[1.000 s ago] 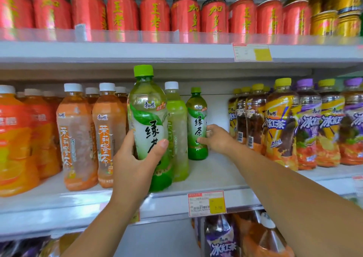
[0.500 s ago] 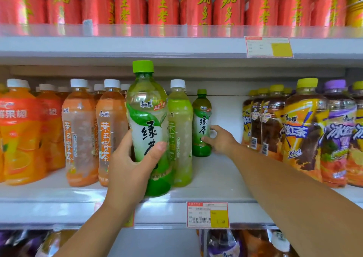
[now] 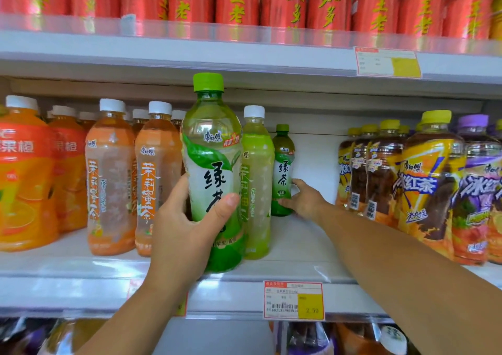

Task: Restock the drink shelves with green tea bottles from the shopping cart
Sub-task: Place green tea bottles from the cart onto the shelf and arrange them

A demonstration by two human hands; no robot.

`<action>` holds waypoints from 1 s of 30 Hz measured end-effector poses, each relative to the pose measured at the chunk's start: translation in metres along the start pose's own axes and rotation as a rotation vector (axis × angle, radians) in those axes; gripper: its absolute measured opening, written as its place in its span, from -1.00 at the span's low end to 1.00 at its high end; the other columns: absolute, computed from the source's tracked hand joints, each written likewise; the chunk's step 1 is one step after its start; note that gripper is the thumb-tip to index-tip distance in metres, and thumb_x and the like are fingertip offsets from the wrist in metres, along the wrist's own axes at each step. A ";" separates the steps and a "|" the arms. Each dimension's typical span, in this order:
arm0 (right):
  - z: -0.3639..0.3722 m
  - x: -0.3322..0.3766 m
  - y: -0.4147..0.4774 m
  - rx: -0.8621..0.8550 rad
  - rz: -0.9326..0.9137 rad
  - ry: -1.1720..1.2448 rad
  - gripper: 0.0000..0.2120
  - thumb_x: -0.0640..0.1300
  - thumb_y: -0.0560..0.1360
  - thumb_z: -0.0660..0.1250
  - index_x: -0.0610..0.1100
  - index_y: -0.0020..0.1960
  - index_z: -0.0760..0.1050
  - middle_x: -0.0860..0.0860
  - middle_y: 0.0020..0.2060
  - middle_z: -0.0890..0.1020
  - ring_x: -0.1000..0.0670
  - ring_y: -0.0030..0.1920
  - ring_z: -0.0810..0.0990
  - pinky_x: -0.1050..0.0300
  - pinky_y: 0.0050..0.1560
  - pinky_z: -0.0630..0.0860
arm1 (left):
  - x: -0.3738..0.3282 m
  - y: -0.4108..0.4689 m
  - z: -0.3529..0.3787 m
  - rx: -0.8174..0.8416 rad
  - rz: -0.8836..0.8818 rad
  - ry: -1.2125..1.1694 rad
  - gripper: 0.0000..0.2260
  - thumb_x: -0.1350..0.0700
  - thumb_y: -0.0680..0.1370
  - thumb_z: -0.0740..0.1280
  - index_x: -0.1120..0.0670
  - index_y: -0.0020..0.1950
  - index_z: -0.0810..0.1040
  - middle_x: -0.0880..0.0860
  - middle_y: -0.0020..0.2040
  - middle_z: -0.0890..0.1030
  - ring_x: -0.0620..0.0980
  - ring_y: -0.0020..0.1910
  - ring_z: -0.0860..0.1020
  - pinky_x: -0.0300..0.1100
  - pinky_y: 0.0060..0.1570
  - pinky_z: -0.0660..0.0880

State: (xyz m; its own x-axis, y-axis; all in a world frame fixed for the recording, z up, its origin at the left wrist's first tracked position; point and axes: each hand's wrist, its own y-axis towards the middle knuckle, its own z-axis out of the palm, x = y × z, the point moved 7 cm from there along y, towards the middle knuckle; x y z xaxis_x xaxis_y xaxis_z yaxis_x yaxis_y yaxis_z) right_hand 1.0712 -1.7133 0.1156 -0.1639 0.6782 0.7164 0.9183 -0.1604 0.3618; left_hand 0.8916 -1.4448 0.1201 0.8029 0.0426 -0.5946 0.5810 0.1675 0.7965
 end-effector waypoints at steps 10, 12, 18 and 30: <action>-0.051 0.050 -0.095 -0.093 0.026 -0.099 -0.47 0.06 0.53 0.32 -0.14 0.42 0.32 -0.10 0.10 0.56 -0.09 0.07 0.55 0.17 0.00 0.44 | -0.003 0.001 -0.001 0.014 -0.033 0.051 -0.81 -0.20 0.48 0.31 -0.17 0.02 0.53 -0.31 -0.11 0.63 -0.30 -0.12 0.60 -0.39 -0.22 0.52; -0.066 0.069 -0.146 -0.206 -0.135 0.085 -0.71 -0.07 0.55 0.32 -0.12 0.24 0.49 -0.01 -0.05 0.60 0.02 -0.06 0.57 0.31 -0.08 0.46 | -0.005 0.001 -0.002 0.013 -0.044 0.053 -0.84 -0.15 0.50 0.28 -0.15 0.02 0.54 -0.26 -0.09 0.64 -0.25 -0.10 0.61 -0.26 -0.16 0.56; -0.021 0.115 -0.237 0.161 -0.318 0.387 -0.49 -0.16 0.43 0.46 0.10 0.31 0.39 0.15 0.16 0.57 0.19 0.14 0.57 0.28 0.13 0.52 | -0.032 -0.010 0.015 0.138 -0.140 -0.144 -0.87 0.02 0.52 0.41 -0.01 0.04 0.58 -0.02 -0.08 0.69 0.00 -0.05 0.66 0.07 0.01 0.61; -0.068 0.087 -0.203 -0.124 -0.312 0.197 -0.47 -0.22 0.35 0.53 0.05 0.23 0.41 0.21 0.02 0.59 0.31 -0.02 0.56 0.42 -0.09 0.51 | -0.021 -0.001 -0.003 0.236 0.263 0.697 -0.58 -0.33 0.51 0.20 -0.09 0.17 0.55 -0.16 -0.06 0.50 -0.13 -0.03 0.47 -0.17 -0.08 0.45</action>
State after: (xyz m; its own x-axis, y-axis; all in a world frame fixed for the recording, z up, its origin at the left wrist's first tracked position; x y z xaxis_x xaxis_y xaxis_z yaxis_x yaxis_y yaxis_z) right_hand 0.8456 -1.6703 0.1449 -0.5060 0.5592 0.6567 0.7646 -0.0617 0.6416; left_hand 0.8742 -1.4433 0.1314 0.6943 0.6738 -0.2528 0.4591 -0.1442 0.8766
